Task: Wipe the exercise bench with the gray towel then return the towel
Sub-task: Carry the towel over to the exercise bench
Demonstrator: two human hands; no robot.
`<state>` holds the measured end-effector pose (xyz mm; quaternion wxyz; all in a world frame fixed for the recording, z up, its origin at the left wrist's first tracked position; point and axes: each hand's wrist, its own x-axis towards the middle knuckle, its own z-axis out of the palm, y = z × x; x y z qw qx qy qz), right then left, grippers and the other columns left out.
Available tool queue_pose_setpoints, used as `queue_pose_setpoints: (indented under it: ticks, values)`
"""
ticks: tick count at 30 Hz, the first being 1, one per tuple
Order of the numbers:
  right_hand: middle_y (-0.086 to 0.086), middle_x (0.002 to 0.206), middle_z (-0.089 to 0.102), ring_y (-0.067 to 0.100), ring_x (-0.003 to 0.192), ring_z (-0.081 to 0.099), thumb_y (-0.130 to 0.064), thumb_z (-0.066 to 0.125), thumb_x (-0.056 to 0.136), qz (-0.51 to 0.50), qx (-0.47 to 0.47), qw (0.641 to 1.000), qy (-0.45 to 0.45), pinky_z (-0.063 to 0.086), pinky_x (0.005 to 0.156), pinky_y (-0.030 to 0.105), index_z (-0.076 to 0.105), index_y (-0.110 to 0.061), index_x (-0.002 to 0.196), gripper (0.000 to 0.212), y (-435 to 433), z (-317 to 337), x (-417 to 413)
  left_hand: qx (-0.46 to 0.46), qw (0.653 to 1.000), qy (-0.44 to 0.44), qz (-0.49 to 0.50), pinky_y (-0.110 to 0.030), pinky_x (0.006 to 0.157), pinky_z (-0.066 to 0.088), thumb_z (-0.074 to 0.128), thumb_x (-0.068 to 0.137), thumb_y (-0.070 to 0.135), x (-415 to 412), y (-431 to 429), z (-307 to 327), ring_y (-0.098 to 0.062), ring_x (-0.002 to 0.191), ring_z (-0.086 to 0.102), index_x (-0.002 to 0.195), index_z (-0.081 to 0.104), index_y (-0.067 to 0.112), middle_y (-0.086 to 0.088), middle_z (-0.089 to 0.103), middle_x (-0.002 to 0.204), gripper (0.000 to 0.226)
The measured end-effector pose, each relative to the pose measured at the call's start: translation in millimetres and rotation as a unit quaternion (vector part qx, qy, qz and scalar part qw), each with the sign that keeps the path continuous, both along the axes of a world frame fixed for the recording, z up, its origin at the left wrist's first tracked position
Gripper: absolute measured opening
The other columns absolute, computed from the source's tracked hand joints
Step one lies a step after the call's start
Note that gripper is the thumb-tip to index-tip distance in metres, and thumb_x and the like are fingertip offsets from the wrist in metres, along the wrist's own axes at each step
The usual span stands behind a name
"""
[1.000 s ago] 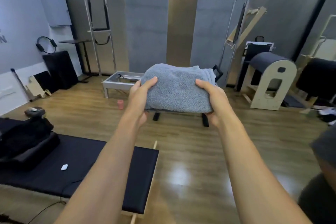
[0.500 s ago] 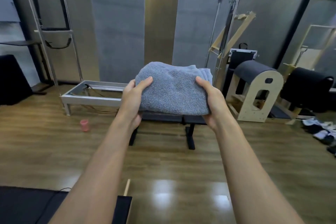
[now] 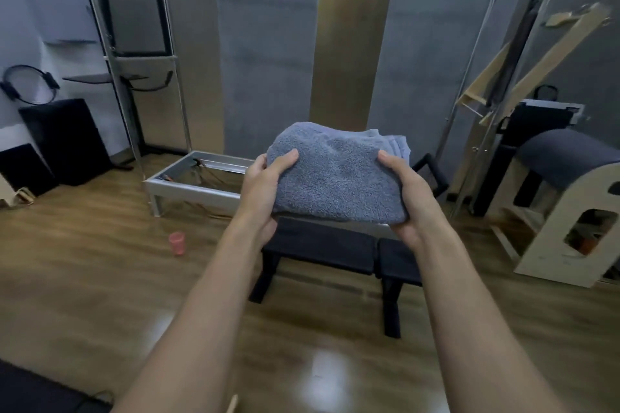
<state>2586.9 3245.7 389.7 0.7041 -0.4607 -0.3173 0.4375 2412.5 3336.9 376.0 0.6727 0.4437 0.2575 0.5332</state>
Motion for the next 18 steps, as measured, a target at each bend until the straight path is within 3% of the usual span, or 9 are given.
queue_pose_setpoints:
  ticks: [2, 5, 9, 13, 18]
  values:
    - [0.006, 0.102, 0.076, 0.021, 0.086, 0.073, -0.036, 0.062, 0.091, 0.02, -0.015, 0.999, 0.026, 0.059, 0.068, 0.032, 0.071, -0.017, 0.106, 0.026, 33, -4, 25, -0.001, 1.0, 0.005, 0.0, -0.041, 0.083, 0.056, 0.069, 0.085, 0.019, 21, 31, -4, -0.028, 0.097, 0.07, 0.113, 0.062, 0.007, -0.012, 0.073, 0.106, 0.032]
    - [0.006, 0.101, 0.076, 0.021, 0.086, 0.074, -0.041, 0.062, 0.09, 0.035, -0.023, 0.998, 0.043, 0.057, 0.073, 0.036, 0.07, -0.018, 0.106, 0.029, 82, -12, 58, 0.002, 1.0, 0.007, -0.003, -0.04, 0.082, 0.056, 0.068, 0.086, 0.018, 53, 80, -15, -0.027, 0.097, 0.07, 0.118, 0.061, 0.004, -0.012, 0.072, 0.107, 0.036]
    - [0.003, 0.081, 0.076, 0.016, 0.071, 0.073, -0.029, 0.059, 0.095, 0.043, -0.015, 0.997, 0.068, 0.059, 0.069, 0.032, 0.068, -0.013, 0.094, 0.019, 144, -23, 88, 0.008, 1.0, 0.01, 0.005, -0.039, 0.083, 0.056, 0.068, 0.086, 0.017, 88, 146, -26, -0.025, 0.095, 0.069, 0.118, 0.06, 0.004, -0.01, 0.072, 0.104, 0.036]
    - [0.009, 0.099, 0.074, 0.023, 0.086, 0.073, -0.022, 0.063, 0.087, 0.06, -0.036, 0.995, 0.069, 0.058, 0.075, 0.036, 0.065, -0.009, 0.113, 0.029, 217, -31, 118, 0.014, 1.0, 0.008, -0.016, -0.039, 0.081, 0.056, 0.068, 0.086, 0.016, 119, 223, -33, -0.023, 0.093, 0.07, 0.11, 0.061, 0.009, -0.006, 0.073, 0.099, 0.026]
    - [0.01, 0.104, 0.074, 0.026, 0.092, 0.072, -0.023, 0.065, 0.079, 0.071, -0.048, 0.994, 0.072, 0.059, 0.079, 0.04, 0.065, -0.01, 0.116, 0.039, 301, -40, 161, 0.031, 0.999, 0.031, -0.022, -0.042, 0.088, 0.054, 0.069, 0.082, 0.022, 157, 311, -44, -0.026, 0.101, 0.068, 0.12, 0.058, 0.003, -0.011, 0.07, 0.109, 0.043]
